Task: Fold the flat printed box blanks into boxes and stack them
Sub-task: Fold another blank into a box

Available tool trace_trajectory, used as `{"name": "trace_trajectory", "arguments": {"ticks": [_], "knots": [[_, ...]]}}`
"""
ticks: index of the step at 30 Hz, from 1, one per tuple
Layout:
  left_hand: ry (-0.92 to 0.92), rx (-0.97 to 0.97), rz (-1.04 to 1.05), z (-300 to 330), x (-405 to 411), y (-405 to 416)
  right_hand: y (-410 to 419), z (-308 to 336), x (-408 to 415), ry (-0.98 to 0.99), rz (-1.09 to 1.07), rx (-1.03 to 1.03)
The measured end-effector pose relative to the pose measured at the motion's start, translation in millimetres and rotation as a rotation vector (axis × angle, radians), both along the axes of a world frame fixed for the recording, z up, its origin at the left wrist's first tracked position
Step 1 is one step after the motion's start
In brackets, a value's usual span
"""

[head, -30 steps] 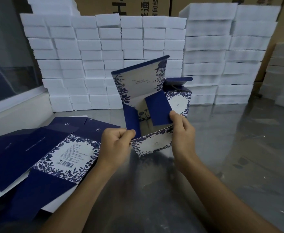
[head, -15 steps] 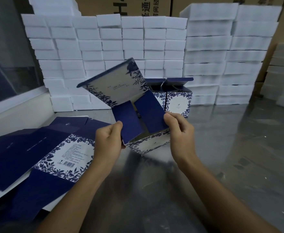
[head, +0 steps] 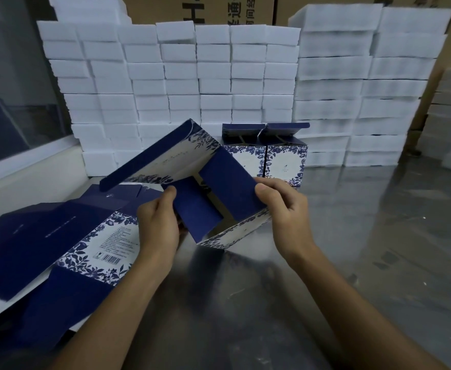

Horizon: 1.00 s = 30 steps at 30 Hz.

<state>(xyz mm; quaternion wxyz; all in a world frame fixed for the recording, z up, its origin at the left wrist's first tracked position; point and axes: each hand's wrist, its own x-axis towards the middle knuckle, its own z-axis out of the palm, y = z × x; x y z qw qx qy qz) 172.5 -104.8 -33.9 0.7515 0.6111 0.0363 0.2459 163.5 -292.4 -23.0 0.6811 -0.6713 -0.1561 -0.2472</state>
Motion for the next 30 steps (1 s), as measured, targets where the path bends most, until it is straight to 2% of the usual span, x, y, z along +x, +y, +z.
{"name": "trace_trajectory", "arguments": {"ticks": [5, 8, 10, 12, 15, 18, 21, 23, 27, 30], "knots": [[-0.007, 0.029, 0.017, 0, 0, 1, -3, 0, 3, 0.005, 0.010, 0.023], [-0.099, 0.057, 0.023, -2, -3, -2, -2, -2, 4, 0.005, 0.004, 0.033], [-0.108, 0.014, 0.033, -1, -4, -3, -4, -1, 5, 0.104, 0.008, 0.064], [-0.061, -0.024, 0.066, 0, -1, -1, -8, 1, 6, 0.291, 0.024, 0.069], [-0.003, 0.004, -0.008, -1, 2, -2, -9, -4, 11, 0.505, 0.063, 0.056], [0.007, 0.091, -0.089, -5, 0, -6, -7, -3, 10, 0.605, 0.035, 0.073], [-0.029, 0.197, -0.079, -5, -2, -9, -3, -2, 7, 0.578, 0.014, 0.117], [-0.041, 0.194, -0.106, -2, -5, -12, 0, -2, 6, 0.500, -0.021, 0.159], [0.035, -0.006, -0.186, 5, -8, -13, 3, -3, 8, 0.350, -0.115, 0.228], [0.078, -0.109, -0.215, 10, -9, -10, 1, -1, 5, 0.342, -0.071, 0.274]]}}
